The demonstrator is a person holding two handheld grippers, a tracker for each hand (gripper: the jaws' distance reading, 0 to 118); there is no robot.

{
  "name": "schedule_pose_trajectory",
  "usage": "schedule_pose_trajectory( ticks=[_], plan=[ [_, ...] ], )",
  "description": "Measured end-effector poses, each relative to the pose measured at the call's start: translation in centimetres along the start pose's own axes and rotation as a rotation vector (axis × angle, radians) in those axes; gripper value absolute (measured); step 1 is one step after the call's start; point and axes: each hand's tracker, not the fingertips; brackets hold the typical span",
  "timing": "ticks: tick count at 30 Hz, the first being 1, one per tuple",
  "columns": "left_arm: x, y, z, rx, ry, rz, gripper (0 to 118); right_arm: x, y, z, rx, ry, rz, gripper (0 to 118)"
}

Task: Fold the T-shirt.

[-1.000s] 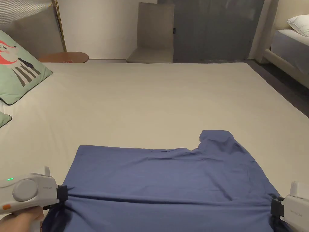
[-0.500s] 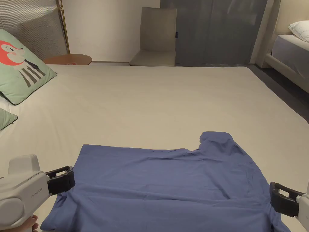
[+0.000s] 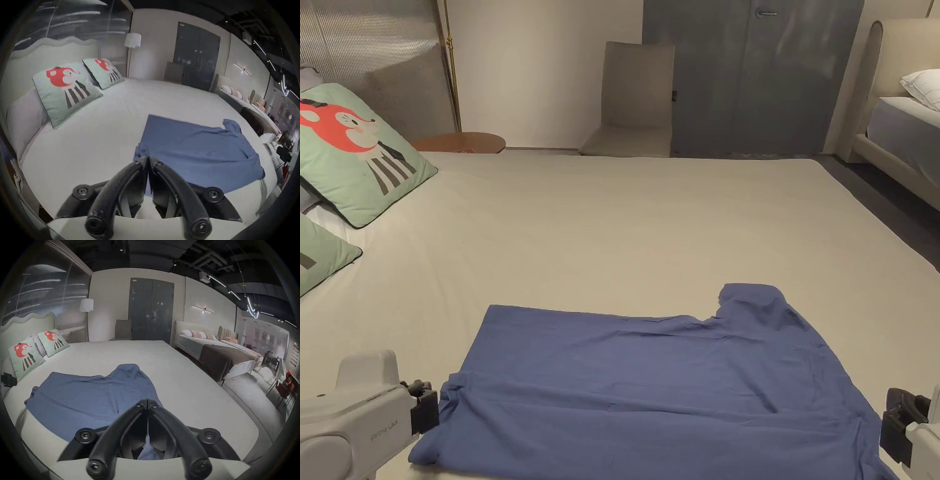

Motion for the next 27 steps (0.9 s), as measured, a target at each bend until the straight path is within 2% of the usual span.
schedule_pose_trajectory(
  ticks=[1,2,5,6,7,11,13,15,17,19,20,21,22,23,24,25,27],
  plan=[
    [-0.4,0.0,-0.6,-0.021,-0.013,-0.003,2,-0.1,-0.1,0.0,-0.005,0.004,-0.002,1],
    [0.0,0.3,-0.7,-0.070,-0.007,-0.012,10,-0.2,-0.2,0.0,-0.009,0.004,-0.003,1],
    [-1.1,0.3,-3.3,-0.214,-0.013,-0.007,98,-0.3,-0.8,-0.2,-0.023,0.010,0.003,1],
    [-1.9,0.0,-4.9,-0.241,-0.009,-0.010,111,-0.3,-0.9,-0.3,-0.028,0.012,0.004,1],
    [-2.0,-0.2,-5.3,-0.243,-0.025,-0.013,106,-0.1,-1.2,-0.4,-0.032,0.016,0.004,1],
    [-2.1,-0.8,-7.1,-0.302,0.018,-0.043,103,-0.1,-1.7,-0.9,-0.061,0.015,0.007,1],
    [-2.3,-1.1,-7.8,-0.323,0.016,-0.035,83,-0.2,-2.0,-1.1,-0.075,0.015,0.007,1],
    [-2.9,-1.4,-8.8,-0.337,0.024,-0.017,56,0.4,-3.0,-2.0,-0.088,0.015,0.003,1],
    [-3.3,-1.7,-9.1,-0.350,0.023,0.009,45,0.4,-3.4,-2.5,-0.102,0.013,0.006,1],
    [-3.4,-2.0,-9.1,-0.355,0.012,0.028,25,0.4,-2.9,-2.3,-0.119,0.011,0.004,3],
    [-3.3,-2.0,-8.9,-0.344,0.017,0.026,15,0.5,-3.0,-2.5,-0.131,0.010,0.001,18],
    [-3.3,-2.0,-8.8,-0.337,0.016,0.025,10,0.6,-3.1,-2.8,-0.152,0.006,-0.005,39],
    [-3.6,-1.9,-8.8,-0.335,-0.005,0.036,8,0.8,-3.2,-3.2,-0.184,0.002,-0.010,52],
    [-3.6,-1.7,-8.8,-0.338,-0.021,0.057,8,1.1,-3.7,-4.1,-0.238,0.013,-0.014,52],
    [-3.5,-1.6,-8.7,-0.337,-0.010,0.052,7,1.3,-4.0,-4.7,-0.278,0.009,-0.026,95],
    [-3.4,-1.6,-8.6,-0.332,-0.004,0.045,7,1.6,-4.3,-4.9,-0.277,0.004,-0.031,112],
    [-2.9,-1.3,-7.9,-0.322,-0.002,0.029,7,2.3,-4.7,-5.0,-0.323,0.011,-0.045,111]
  ],
)
